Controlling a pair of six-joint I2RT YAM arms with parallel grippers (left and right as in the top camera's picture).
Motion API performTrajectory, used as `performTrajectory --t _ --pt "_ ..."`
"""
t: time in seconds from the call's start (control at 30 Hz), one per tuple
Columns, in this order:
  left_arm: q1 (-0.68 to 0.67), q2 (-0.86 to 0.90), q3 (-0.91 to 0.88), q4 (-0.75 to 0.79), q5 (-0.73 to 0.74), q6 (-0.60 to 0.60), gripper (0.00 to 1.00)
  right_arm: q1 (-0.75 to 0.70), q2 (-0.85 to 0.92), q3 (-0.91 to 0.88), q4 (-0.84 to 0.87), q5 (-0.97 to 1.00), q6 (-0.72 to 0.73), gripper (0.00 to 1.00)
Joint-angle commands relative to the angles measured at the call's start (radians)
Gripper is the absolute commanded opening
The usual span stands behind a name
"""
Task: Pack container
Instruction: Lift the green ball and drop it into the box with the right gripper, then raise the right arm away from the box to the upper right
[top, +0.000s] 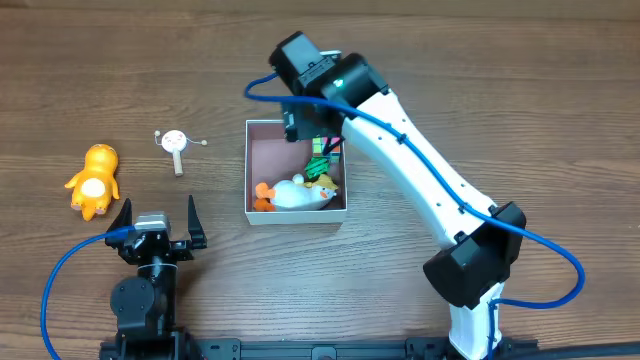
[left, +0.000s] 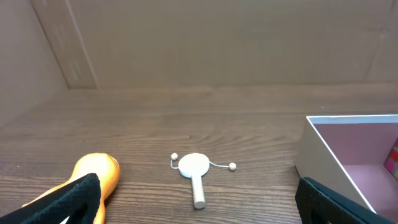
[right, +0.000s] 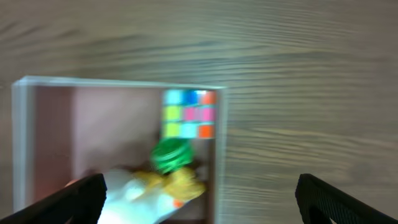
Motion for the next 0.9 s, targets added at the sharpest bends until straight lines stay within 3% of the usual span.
performTrajectory --t 0.0,0.13,0.2,0.33,0.6,0.67,0.87 --pt "0.002 -0.006 -0.003 0.002 0.014 -0.006 1.00 -0.123 -0.010 0.028 -0.025 0.094 0.116 1.00" --pt "0.002 -0.006 -0.003 0.002 0.014 -0.006 1.00 -0.309 -0.010 0.028 -0.057 0.033 0.113 1.00" --pt "0.002 -0.006 -0.003 0.002 0.014 -0.006 1.00 -0.401 -0.010 0.019 -0.060 -0.060 0.035 1.00" --pt "0.002 -0.006 -0.003 0.002 0.014 -0.006 1.00 -0.531 -0.010 -0.053 -0.058 -0.064 0.024 1.00" --pt "0.002 -0.006 -0.003 0.002 0.014 -0.006 1.00 -0.578 -0.005 -0.192 0.080 -0.068 0.023 1.00" --pt "0.002 -0.006 -0.003 0.002 0.014 -0.006 1.00 -0.584 -0.004 -0.192 0.092 -0.180 -0.208 1.00" --pt "0.002 -0.006 -0.003 0.002 0.014 -0.006 1.00 -0.678 -0.005 -0.192 0.068 -0.254 -0.245 1.00"
